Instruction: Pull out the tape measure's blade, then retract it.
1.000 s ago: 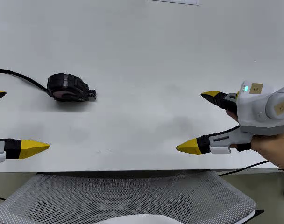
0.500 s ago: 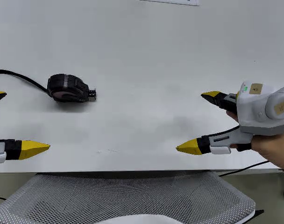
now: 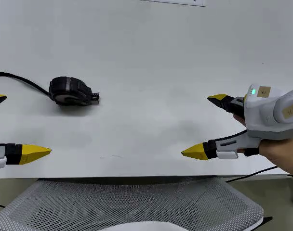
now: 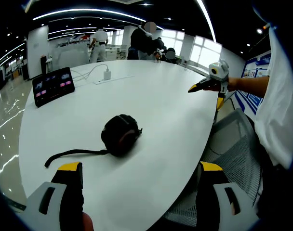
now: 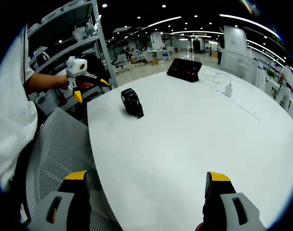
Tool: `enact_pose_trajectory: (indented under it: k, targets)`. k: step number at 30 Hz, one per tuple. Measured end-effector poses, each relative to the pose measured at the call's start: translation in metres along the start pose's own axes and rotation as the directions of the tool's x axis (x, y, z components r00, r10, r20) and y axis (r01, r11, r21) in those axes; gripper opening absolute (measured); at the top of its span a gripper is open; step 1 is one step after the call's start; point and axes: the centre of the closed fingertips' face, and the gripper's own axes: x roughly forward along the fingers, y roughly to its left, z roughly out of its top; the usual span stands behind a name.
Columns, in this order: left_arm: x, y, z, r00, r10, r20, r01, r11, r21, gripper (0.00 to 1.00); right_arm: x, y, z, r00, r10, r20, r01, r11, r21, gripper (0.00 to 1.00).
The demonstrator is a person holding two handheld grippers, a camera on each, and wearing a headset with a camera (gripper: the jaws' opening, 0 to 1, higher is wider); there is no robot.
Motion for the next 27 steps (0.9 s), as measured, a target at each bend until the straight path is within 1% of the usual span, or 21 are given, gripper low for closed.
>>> enact_pose_trajectory:
  k: [3,6,8,11,13,20,23,27]
  targets:
    - [0.0003,0.0015,0.0001,1.0000,-0.001,-0.006,0.001,1.000,-0.004,0.95,0.0003,-0.0001,-0.0005,1.0000,0.001,-0.001,-0.001,1.000,0.002,0.99]
    - [0.0001,0.0027,0.0012,1.0000,0.001,-0.003,-0.001,1.000,0.003,0.94,0.0003,-0.0001,-0.0002,1.0000,0.001,-0.001,-0.001,1.000,0.001,0.99]
    - [0.0002,0.0032,0.0013,1.0000,-0.003,-0.002,0.003,1.000,-0.002,0.94,0.0004,-0.0001,0.0000,1.0000,0.002,-0.001,-0.002,1.000,0.002,0.99]
    - [0.0004,0.0038,0.0002,0.9999,-0.003,-0.011,0.003,1.000,-0.007,0.92,0.0007,-0.0010,-0.0005,1.0000,-0.001,-0.004,0.001,1.000,0.004,0.99]
    - [0.0004,0.0042,0.0010,1.0000,-0.004,-0.009,0.004,1.000,-0.004,0.91,0.0007,-0.0016,-0.0010,1.0000,-0.001,-0.010,0.001,1.000,0.012,0.98]
    - [0.0000,0.0060,0.0039,0.9999,-0.009,-0.004,0.009,1.000,-0.003,0.88,0.0023,-0.0026,0.0015,0.9999,0.004,-0.012,-0.004,1.000,-0.003,0.97]
    - [0.0001,0.0075,0.0030,0.9999,-0.014,-0.004,0.014,1.000,-0.006,0.85,0.0037,-0.0028,0.0030,0.9999,0.006,-0.012,-0.006,1.000,-0.009,0.96]
    - [0.0010,0.0104,0.0014,0.9999,-0.015,-0.006,0.015,1.000,-0.004,0.85,0.0064,-0.0030,0.0046,0.9998,0.011,-0.014,-0.012,1.000,-0.017,0.96]
